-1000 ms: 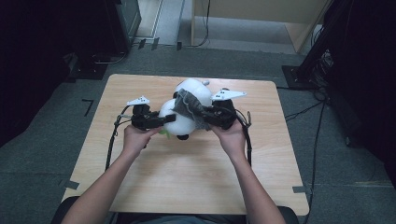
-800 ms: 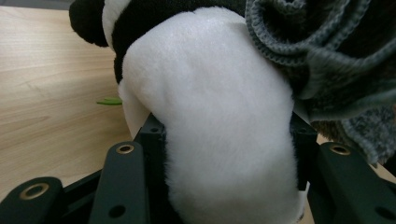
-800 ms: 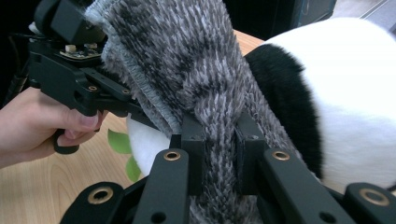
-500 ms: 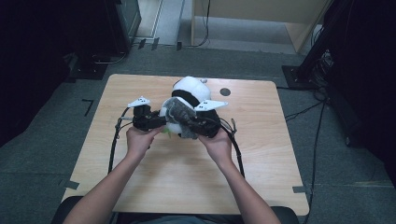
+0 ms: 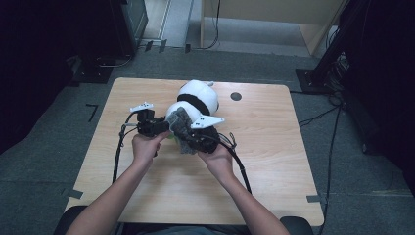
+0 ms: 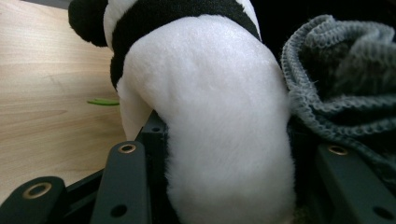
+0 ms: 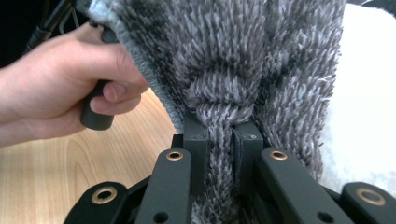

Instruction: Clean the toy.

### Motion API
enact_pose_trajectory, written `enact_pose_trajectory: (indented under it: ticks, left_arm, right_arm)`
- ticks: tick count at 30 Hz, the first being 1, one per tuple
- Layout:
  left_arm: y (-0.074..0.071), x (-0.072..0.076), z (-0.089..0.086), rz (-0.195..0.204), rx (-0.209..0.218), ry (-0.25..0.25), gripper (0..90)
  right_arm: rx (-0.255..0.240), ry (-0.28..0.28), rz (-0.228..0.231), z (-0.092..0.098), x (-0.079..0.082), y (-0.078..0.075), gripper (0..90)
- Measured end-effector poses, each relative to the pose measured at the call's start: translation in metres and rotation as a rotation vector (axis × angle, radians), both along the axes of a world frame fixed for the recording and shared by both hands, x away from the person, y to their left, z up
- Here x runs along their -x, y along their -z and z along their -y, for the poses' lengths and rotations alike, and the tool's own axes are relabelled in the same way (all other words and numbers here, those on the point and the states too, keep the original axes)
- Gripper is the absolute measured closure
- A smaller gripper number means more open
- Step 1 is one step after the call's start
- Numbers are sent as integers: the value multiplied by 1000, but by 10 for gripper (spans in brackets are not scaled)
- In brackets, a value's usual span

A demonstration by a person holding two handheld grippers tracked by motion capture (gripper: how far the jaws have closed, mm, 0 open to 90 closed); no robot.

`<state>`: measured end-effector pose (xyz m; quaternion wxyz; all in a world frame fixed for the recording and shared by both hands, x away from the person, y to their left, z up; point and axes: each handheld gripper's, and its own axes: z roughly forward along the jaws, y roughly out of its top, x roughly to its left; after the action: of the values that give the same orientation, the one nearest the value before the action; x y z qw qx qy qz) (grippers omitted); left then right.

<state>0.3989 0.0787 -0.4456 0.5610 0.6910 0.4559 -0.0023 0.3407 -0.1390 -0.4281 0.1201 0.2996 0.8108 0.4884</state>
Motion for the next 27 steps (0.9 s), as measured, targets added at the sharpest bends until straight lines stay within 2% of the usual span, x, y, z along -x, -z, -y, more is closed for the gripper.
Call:
enact_pose_trajectory:
  ticks: [7,10,13,16,20,23,24,27]
  left_arm:
    - [0,-2,-4,-26,30,-23,501]
    - [0,-2,-6,-31,69,-20,500]
    - [-3,-1,-8,-19,88,-26,499]
    - [-5,-1,-8,-10,99,-31,498]
    - [-7,-1,-11,-18,123,-17,495]
    - [-9,0,-11,6,90,-17,495]
    - [-8,-1,-11,3,82,-11,496]
    - [-5,-4,-12,-22,89,-5,496]
  right_arm:
    - [42,-31,3,-6,2,9,810]
    - [69,-51,-13,-10,2,14,811]
    - [88,-54,23,-10,4,12,813]
    - [113,-62,-13,-11,1,18,813]
    - [154,-35,-57,-11,-6,37,812]
    - [134,12,-82,0,-14,46,811]
    - [117,24,-100,5,-17,47,811]
    - [110,60,-134,19,-25,49,812]
